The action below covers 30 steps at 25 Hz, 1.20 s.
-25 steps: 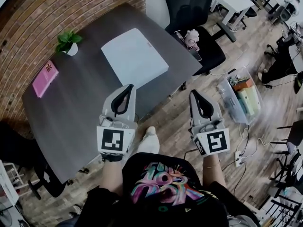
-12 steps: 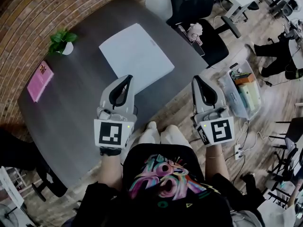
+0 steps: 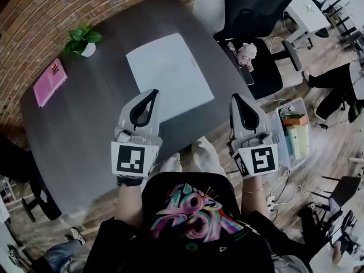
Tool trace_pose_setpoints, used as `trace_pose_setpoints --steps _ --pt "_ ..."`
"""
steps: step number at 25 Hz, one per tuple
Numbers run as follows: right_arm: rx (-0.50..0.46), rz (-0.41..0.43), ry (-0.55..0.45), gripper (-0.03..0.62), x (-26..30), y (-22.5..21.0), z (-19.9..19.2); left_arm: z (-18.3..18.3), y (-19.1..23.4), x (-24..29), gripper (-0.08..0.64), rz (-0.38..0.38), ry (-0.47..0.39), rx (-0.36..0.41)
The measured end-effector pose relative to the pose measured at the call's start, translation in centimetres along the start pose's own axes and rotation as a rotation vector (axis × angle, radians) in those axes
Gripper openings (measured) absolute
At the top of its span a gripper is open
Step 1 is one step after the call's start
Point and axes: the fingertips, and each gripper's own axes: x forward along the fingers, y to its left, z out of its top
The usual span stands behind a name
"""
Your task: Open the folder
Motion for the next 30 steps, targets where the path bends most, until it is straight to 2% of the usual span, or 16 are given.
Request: trace_pose_setpoints --steps 4,10,13,17,21,27,30 --pt "-0.001 0.121 -0.008 0.002 4.6 -1.8 -0.2 -0.2 1.5 2.5 0.002 0.11 0.015 -0.012" --pt "0.029 0.295 -0.019 0.002 9.9 -5.4 0.3 0.4 1.3 6.6 0.002 0.237 0.056 -0.022" --pt "0.04 0.397 -0.033 0.002 12.0 -6.2 0.9 0.8 1.3 7.4 0.002 0.326 0.063 -0.04" --pt "0.048 0.487 -0.049 0.002 13.8 -6.5 1.4 0.9 1.3 7.7 0.002 0.399 0.072 -0.043" --pt "0.038 0.54 -0.043 0.002 15.0 -5.9 1.2 0.6 1.6 7.6 0.002 0.429 0.082 -0.046" --pt "0.032 0.564 0.005 0.002 15.2 -5.0 0.0 -0.2 1.8 7.7 0.002 0.419 0.108 -0.053" --pt "0.048 0.559 0.035 0.002 14.8 -4.8 -1.2 -1.5 1.6 7.8 0.002 0.389 0.142 -0.007"
